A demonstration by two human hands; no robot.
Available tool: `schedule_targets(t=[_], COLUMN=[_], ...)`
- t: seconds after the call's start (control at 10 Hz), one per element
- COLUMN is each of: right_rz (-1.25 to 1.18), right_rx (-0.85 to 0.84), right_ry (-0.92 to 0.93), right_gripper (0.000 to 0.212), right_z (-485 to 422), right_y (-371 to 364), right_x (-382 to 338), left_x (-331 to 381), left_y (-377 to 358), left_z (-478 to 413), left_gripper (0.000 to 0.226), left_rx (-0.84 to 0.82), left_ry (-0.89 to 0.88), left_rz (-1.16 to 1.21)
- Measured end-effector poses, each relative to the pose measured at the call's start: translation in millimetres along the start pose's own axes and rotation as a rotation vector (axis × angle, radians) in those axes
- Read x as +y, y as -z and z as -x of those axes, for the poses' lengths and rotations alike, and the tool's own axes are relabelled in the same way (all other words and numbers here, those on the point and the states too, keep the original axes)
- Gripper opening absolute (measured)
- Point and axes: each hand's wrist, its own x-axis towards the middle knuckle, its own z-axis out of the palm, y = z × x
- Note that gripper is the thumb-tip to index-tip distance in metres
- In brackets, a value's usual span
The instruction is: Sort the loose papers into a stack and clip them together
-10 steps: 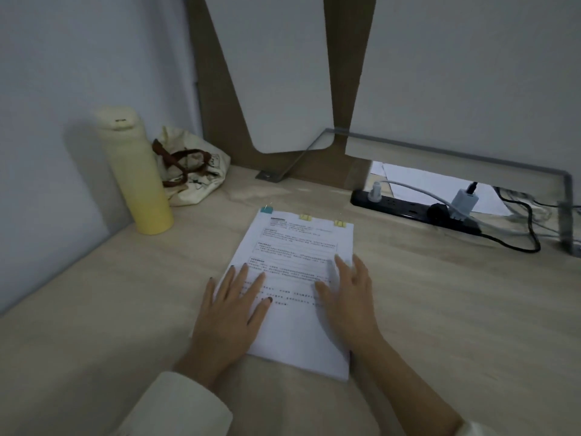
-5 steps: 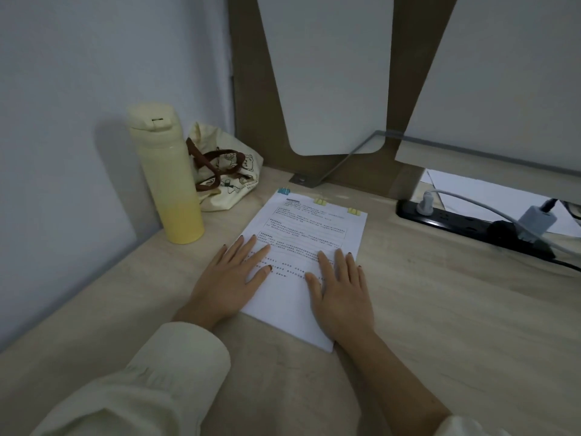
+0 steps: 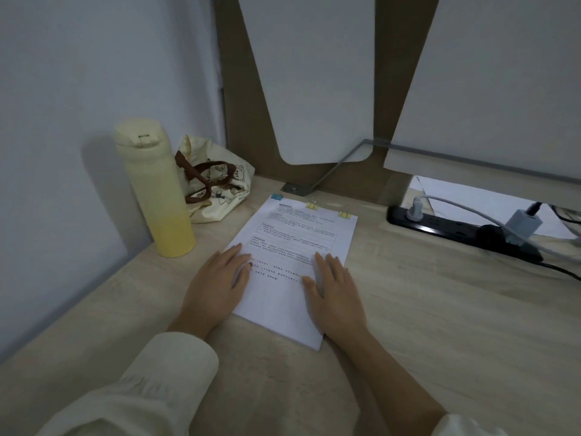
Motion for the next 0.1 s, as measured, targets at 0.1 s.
schedule_targets(t=[0.1], right_rz=[-0.302], right_rx=[0.024], right_ry=[-0.037], right_gripper=[0.048], right_z=[27.2], right_y=[20.3], right_x=[9.0], left_x=[5.0], left_y=[4.5], left_z=[23.5], left_gripper=[0.067], left_rx=[0.084], left_ry=[0.064], left_rz=[0.009])
